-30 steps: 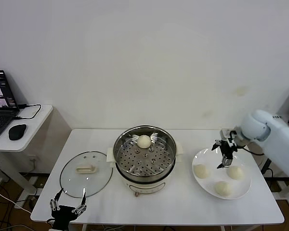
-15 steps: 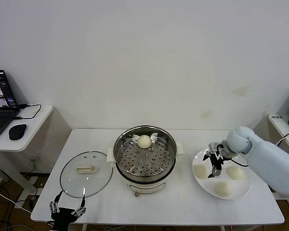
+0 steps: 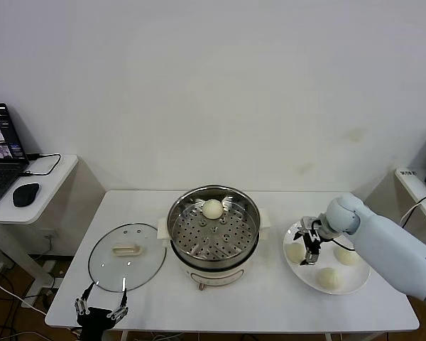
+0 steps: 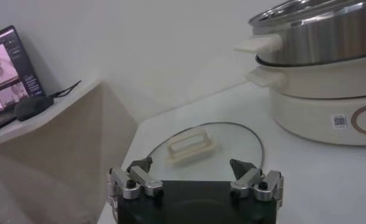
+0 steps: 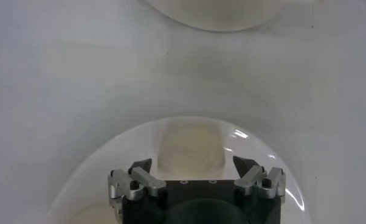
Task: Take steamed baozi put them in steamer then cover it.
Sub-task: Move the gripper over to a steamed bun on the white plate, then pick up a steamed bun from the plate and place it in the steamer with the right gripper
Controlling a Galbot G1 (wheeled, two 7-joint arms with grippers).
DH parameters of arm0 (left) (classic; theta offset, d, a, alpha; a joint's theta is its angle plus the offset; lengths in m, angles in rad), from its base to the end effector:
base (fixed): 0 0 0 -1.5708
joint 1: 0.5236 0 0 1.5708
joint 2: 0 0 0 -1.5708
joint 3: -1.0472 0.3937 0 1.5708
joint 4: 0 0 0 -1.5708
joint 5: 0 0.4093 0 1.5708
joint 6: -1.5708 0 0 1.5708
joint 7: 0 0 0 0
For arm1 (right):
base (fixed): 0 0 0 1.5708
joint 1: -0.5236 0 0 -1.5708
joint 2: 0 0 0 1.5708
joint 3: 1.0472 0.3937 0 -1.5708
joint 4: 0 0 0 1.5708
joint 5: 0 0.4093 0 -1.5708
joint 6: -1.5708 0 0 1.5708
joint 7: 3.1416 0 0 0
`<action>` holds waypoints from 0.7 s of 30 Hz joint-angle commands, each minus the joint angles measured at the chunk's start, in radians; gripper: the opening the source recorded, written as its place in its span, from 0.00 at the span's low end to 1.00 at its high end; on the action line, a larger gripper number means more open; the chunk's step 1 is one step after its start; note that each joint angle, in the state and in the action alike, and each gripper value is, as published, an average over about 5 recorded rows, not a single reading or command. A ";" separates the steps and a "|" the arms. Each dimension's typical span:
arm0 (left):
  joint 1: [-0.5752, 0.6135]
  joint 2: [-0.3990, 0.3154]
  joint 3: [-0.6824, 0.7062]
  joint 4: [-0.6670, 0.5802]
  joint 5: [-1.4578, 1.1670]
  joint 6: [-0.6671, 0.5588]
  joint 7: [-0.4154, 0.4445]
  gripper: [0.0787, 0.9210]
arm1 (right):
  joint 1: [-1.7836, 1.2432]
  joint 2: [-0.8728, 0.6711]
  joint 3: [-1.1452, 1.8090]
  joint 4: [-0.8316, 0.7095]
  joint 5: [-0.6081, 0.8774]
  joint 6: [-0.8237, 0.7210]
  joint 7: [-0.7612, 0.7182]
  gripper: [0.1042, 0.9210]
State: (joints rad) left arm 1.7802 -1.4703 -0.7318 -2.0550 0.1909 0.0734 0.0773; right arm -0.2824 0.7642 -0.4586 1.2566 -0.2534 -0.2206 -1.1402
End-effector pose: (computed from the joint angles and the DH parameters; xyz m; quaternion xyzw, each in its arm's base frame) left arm 0.1332 0.0949 -0.3818 0.0147 -0.9684 -0.1858 0.1658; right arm 0.5670 -0.1515 -0.2787 0.5127 -0.5714 0.5057 0.3936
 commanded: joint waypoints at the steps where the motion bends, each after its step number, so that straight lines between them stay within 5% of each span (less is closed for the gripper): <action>1: 0.001 -0.001 0.001 0.003 0.001 -0.001 -0.002 0.88 | -0.008 0.010 0.006 -0.012 -0.008 0.005 0.008 0.87; 10: -0.002 -0.002 0.004 0.002 0.001 -0.001 -0.001 0.88 | 0.000 0.003 0.010 -0.011 0.013 0.003 0.002 0.72; 21: -0.014 -0.001 0.006 0.000 0.001 -0.002 -0.001 0.88 | 0.180 -0.105 -0.061 0.064 0.116 -0.021 -0.052 0.71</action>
State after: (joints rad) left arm 1.7695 -1.4716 -0.7282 -2.0526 0.1917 0.0715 0.0750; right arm -0.2119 0.7162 -0.4697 1.2827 -0.1954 -0.2333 -1.1657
